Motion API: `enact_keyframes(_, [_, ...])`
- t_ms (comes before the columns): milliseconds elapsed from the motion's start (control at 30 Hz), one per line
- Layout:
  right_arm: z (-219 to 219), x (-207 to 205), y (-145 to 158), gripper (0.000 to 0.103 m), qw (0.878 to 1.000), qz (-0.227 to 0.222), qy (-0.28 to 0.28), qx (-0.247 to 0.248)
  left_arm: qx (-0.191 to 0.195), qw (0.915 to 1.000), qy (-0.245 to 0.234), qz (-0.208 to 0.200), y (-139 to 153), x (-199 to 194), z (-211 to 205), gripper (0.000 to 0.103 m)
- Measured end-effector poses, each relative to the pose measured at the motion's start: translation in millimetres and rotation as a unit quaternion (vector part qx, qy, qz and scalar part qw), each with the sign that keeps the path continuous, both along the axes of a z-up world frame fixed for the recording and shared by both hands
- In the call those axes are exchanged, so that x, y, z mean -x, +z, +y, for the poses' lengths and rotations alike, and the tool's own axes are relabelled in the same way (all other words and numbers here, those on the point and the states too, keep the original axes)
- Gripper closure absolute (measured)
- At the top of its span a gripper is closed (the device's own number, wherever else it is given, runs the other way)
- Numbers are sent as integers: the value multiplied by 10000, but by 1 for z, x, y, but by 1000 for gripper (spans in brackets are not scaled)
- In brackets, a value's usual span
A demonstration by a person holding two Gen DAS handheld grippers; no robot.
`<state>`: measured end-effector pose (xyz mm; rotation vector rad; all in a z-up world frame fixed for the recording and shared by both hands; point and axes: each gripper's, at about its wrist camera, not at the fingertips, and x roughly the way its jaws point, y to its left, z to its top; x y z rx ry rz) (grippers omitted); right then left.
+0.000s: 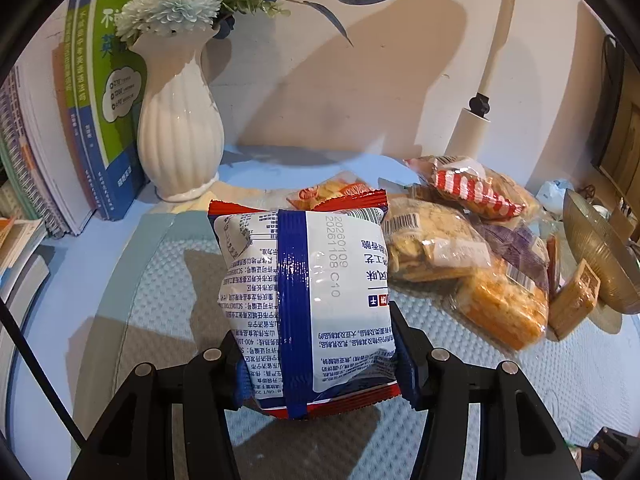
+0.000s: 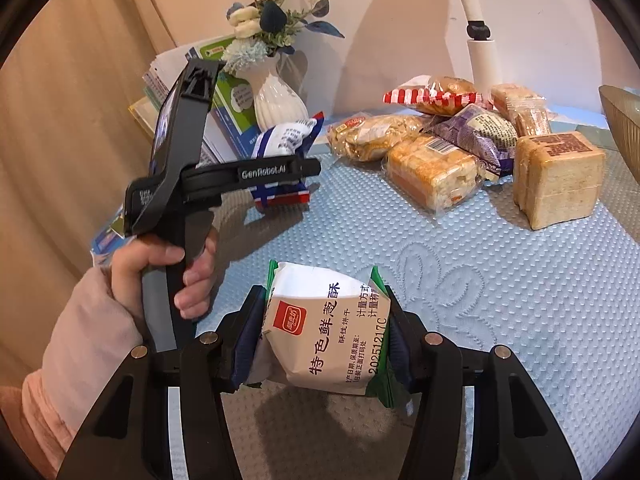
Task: Organize snacks
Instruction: 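Lift both held bags off the mat, then carry both bags over the glass bowl and open both tools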
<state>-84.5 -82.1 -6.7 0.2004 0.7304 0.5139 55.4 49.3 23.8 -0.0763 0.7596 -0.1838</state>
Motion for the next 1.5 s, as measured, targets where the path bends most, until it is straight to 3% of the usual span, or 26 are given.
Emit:
enact_keyframes(267, [-7, 11, 3, 49, 9998, -9, -7, -204, 197, 9995, 189, 167, -6, 24, 4, 49])
enact_keyframes(533, [-24, 17, 8, 49, 9983, 8, 15, -575, -84, 9995, 289, 95, -4, 54, -8, 49])
enact_keyframes(833, [-58, 5, 58, 49, 9975, -431, -31, -560, -297, 9993, 109, 222, 24, 48, -49, 49])
enact_keyframes(1033, [-107, -19, 110, 49, 9945, -856, -371, -468, -329, 9994, -121, 48, 77, 25, -98, 49])
enact_keyframes(1200, [-169, -47, 155, 49, 9884, -1129, -886, -506, -141, 9985, -513, -142, 120, 7, -148, 49])
enact_keyframes(1400, [-256, -84, 170, 48, 9749, -1088, -1913, -327, -47, 9906, -1325, -329, 144, -6, -246, 48])
enact_keyframes(1433, [-273, -91, 165, 45, 9714, -1026, -2116, -327, 32, 9883, -1500, -274, 140, -10, -266, 47])
enact_keyframes(1467, [-285, -96, 161, 40, 9698, -961, -2217, -338, 73, 9866, -1615, -235, 136, -13, -279, 38])
enact_keyframes(1500, [-299, -105, 152, 24, 9692, -758, -2323, -318, 76, 9842, -1761, -147, 130, -17, -294, 27])
